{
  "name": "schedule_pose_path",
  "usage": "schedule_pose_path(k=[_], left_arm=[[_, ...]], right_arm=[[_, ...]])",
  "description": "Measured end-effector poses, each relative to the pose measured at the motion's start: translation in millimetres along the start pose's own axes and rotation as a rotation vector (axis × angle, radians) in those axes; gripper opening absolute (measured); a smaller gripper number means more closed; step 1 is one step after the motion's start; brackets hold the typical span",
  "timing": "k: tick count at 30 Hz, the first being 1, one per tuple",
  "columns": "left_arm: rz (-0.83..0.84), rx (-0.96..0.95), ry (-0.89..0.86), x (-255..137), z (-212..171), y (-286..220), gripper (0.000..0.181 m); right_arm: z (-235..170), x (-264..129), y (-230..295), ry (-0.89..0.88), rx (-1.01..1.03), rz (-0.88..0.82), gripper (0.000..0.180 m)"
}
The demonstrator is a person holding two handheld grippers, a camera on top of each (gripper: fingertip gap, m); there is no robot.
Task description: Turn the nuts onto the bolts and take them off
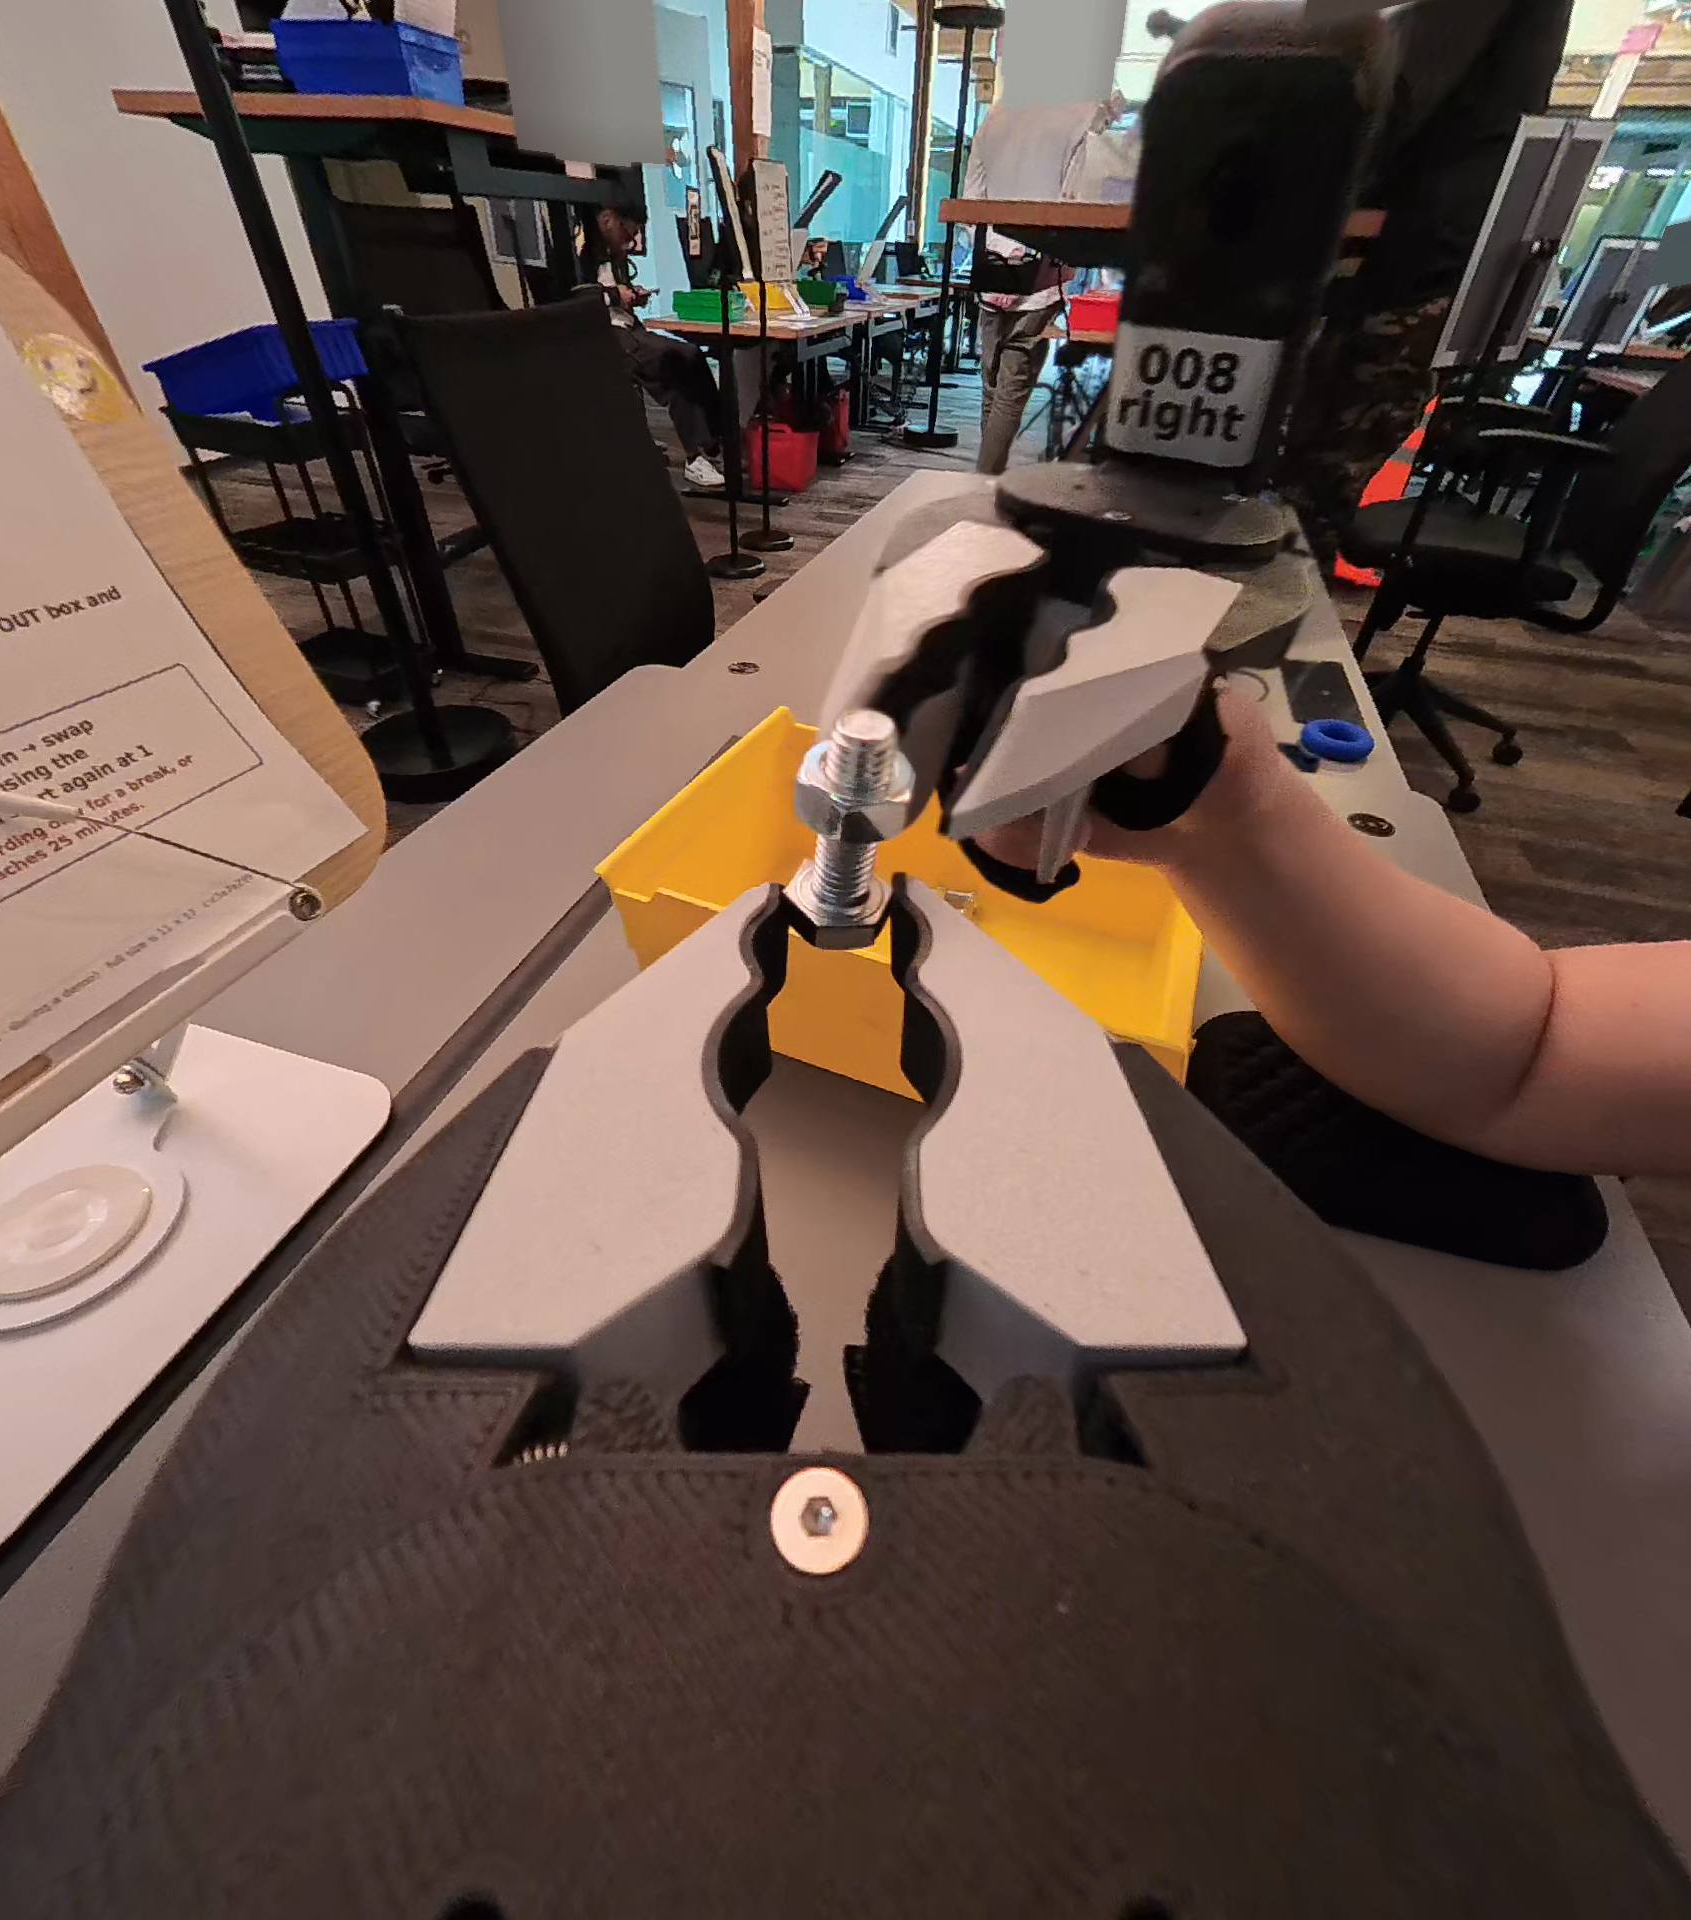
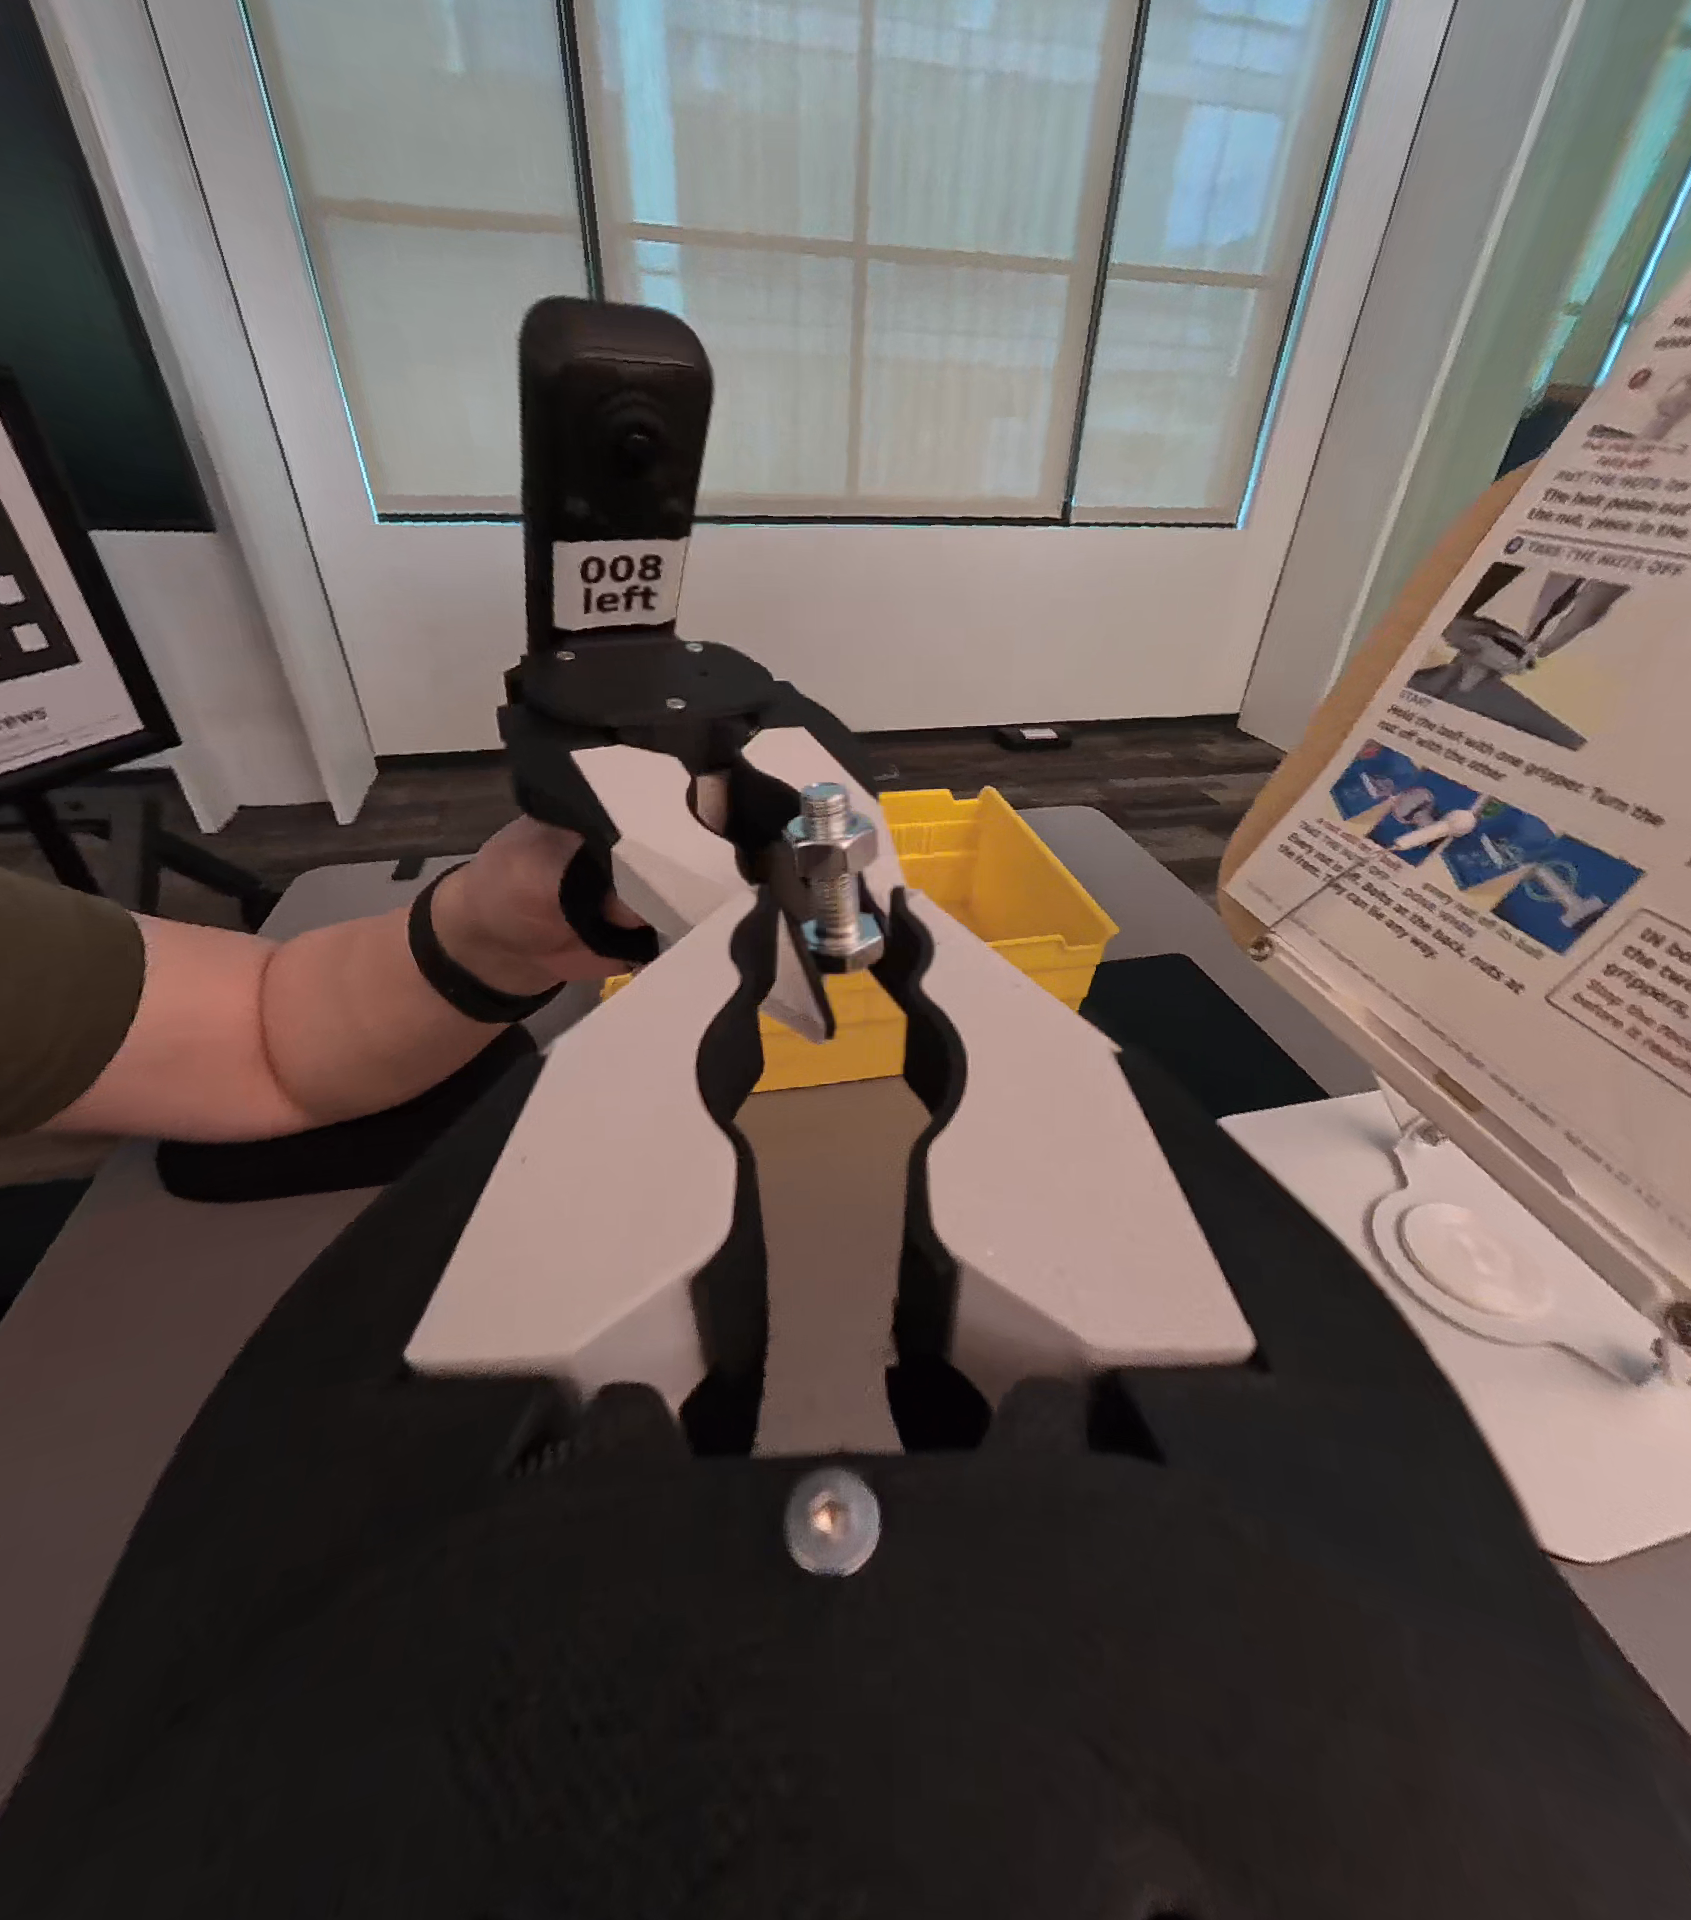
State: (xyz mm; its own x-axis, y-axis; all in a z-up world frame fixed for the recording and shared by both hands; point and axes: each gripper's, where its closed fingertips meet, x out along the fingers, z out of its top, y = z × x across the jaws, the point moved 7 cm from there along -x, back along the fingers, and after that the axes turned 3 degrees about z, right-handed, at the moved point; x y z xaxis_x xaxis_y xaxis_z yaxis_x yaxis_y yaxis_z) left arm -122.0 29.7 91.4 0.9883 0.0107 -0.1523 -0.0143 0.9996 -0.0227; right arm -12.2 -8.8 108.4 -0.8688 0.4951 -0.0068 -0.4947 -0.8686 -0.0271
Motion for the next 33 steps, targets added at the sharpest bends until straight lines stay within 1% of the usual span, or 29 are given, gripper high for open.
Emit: schedule_pose_path(k=[2,3,4,7,8,9,11,12,14,16,17,19,21,23,25,30,33], left_arm=[[-0.018,0.005,0.001,2,0,-3,0.018],[-0.031,0.006,0.0,2,0,-5,0.018],[-0.045,0.012,0.001,3,0,-7,0.018],[-0.092,0.012,-0.03,1,3,-11,0.019],[-0.107,0.002,-0.038,1,4,-12,0.023],[-0.111,-0.01,-0.048,0,6,-12,0.032],[-0.092,-0.025,-0.061,-2,8,-10,0.047],[-0.081,-0.027,-0.065,-3,9,-9,0.048],[-0.085,-0.024,-0.066,-5,10,-9,0.043],[-0.093,-0.017,-0.041,-4,8,-11,0.039],[-0.088,-0.01,-0.026,-2,7,-11,0.039],[-0.08,0.003,0.001,1,3,-12,0.039],[-0.079,0.008,0.025,5,0,-12,0.039],[-0.084,0.006,0.042,6,-2,-13,0.039],[-0.082,0.008,0.05,5,-2,-12,0.039],[-0.084,0.006,0.058,4,-2,-11,0.039],[-0.081,0.007,0.058,4,-2,-11,0.039]], right_arm=[[-4,5,1,-0.001,0.024,0.031,0.021],[-5,7,2,0.0,0.023,0.04,0.018],[-4,7,3,-0.004,0.007,0.044,0.008],[2,3,7,-0.006,-0.038,0.036,0.008],[4,0,6,0.004,-0.042,0.018,0.008],[6,-5,4,0.029,-0.052,-0.012,0.008],[6,-26,-6,0.161,-0.04,-0.103,0.008],[1,-41,-12,0.275,0.007,-0.156,0.008],[-17,-80,-29,0.525,0.106,-0.338,0.008],[-47,-123,-46,0.77,0.225,-0.527,0.008],[-66,-141,-52,0.897,0.324,-0.577,0.008],[-107,-170,-61,1.115,0.522,-0.632,0.008],[-140,-186,-66,1.267,0.685,-0.621,0.008],[-164,-195,-69,1.333,0.808,-0.596,0.008],[-178,-201,-70,1.374,0.881,-0.596,0.008],[-200,-205,-72,1.419,0.982,-0.583,0.008],[-204,-208,-73,1.457,0.969,-0.584,0.009]])
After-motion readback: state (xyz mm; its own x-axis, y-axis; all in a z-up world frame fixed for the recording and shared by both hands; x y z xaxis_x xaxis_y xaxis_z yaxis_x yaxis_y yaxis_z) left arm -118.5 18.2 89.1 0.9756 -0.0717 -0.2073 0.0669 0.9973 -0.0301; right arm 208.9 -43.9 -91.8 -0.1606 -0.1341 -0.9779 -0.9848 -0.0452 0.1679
